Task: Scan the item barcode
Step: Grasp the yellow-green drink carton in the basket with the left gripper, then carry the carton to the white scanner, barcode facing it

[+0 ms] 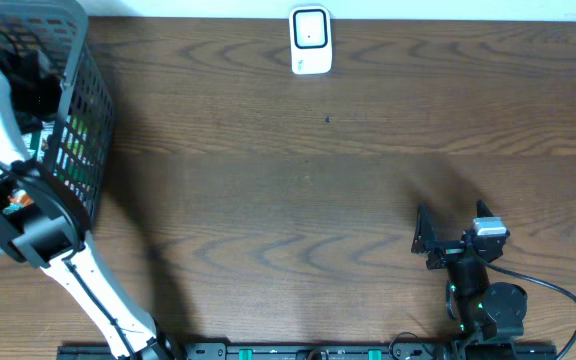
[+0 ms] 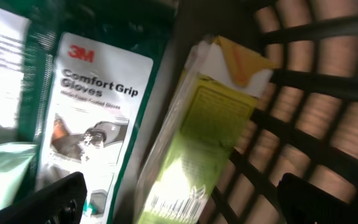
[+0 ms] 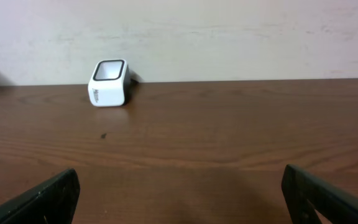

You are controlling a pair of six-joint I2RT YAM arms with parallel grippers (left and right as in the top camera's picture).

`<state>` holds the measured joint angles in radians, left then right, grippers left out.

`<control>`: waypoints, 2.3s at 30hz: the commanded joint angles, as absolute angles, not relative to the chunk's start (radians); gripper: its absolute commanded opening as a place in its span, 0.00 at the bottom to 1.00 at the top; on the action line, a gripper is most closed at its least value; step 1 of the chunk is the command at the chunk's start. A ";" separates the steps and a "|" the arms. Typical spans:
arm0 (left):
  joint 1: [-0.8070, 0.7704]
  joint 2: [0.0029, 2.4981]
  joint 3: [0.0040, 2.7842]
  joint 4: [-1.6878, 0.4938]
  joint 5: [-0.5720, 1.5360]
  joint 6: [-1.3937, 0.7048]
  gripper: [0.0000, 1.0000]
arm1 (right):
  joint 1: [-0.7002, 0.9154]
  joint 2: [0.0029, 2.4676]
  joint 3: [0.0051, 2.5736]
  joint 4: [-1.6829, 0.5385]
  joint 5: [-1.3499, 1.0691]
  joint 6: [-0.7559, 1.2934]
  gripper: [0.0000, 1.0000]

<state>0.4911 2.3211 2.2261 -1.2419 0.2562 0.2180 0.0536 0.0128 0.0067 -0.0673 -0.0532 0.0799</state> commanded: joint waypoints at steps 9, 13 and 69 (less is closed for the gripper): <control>0.467 2.355 2.072 -1.112 0.276 0.223 0.70 | 0.060 0.009 0.006 -0.072 -0.057 0.093 0.99; 0.467 2.355 2.072 -1.111 0.277 0.223 0.51 | 0.060 0.009 0.006 -0.072 -0.057 0.093 0.99; -0.435 1.834 2.008 -1.175 0.097 -0.355 0.37 | 0.060 0.009 0.006 -0.071 -0.057 0.093 0.99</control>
<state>-0.3218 1.7313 2.0163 -1.2118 0.0937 -0.2890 0.0536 0.0128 0.0067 -0.0673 -0.0532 0.0799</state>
